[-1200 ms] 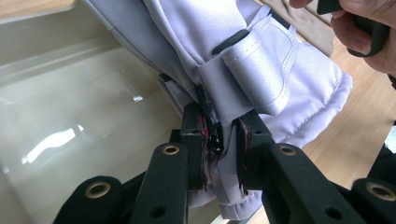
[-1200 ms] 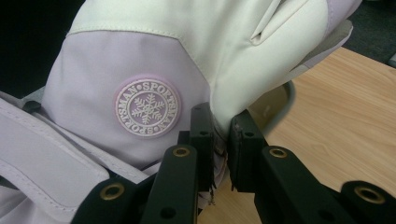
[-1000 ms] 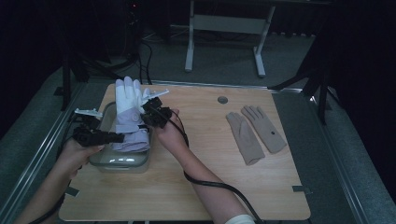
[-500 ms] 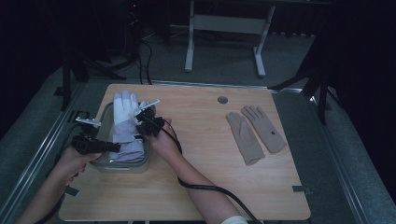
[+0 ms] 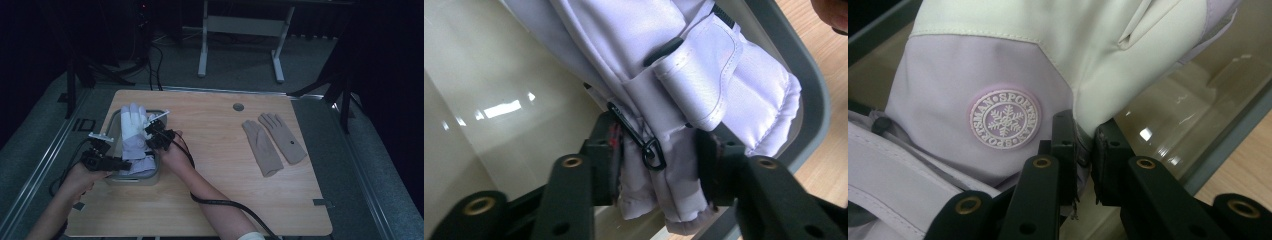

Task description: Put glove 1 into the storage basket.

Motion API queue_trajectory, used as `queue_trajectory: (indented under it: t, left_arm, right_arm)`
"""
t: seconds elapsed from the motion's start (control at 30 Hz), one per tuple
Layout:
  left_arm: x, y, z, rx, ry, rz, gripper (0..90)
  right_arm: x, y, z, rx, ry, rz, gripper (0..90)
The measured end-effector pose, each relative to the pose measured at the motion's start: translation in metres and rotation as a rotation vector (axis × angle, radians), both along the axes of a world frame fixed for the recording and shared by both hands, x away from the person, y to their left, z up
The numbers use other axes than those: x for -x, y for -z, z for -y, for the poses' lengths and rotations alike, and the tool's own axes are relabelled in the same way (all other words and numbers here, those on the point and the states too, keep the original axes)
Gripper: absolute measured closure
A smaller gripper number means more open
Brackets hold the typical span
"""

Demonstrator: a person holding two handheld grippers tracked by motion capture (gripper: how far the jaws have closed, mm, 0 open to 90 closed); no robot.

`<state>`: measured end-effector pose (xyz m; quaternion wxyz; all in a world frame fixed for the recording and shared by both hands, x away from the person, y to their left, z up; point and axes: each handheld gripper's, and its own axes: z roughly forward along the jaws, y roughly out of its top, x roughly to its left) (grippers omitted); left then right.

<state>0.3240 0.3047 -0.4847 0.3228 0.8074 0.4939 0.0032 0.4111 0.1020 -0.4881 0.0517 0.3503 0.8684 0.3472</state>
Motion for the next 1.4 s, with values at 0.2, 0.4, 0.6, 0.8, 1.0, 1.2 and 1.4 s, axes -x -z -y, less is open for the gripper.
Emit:
queue_trajectory:
  t: [0.2, 0.4, 0.6, 0.8, 1.0, 1.2, 1.4]
  left_arm:
    - [-0.001, 0.000, -0.006, 0.024, -0.038, 0.020, 50.7]
    - [0.000, 0.000, -0.002, -0.014, -0.062, 0.041, 51.6]
    - [0.006, -0.009, -0.006, 0.029, -0.103, 0.095, 51.5]
    - [0.013, -0.023, 0.007, 0.061, -0.100, 0.179, 51.4]
    - [0.017, -0.035, 0.028, 0.095, -0.071, 0.229, 51.5]
    - [0.020, -0.040, 0.053, 0.105, -0.029, 0.255, 51.4]
    - [0.021, -0.040, 0.076, 0.111, 0.004, 0.277, 49.9]
  right_arm:
    - [-0.003, 0.005, -0.002, 0.012, 0.002, -0.041, 80.7]
    - [-0.003, -0.001, -0.006, 0.012, -0.028, -0.031, 52.0]
    - [-0.004, -0.015, 0.003, -0.034, -0.055, -0.015, 33.3]
    - [-0.004, -0.029, 0.017, -0.080, -0.087, -0.038, 19.3]
    - [0.001, -0.038, 0.033, -0.080, -0.089, 0.000, 16.1]
    - [0.005, -0.045, 0.056, -0.095, -0.080, 0.045, 16.1]
    - [0.008, -0.044, 0.079, -0.077, -0.102, 0.091, 14.3]
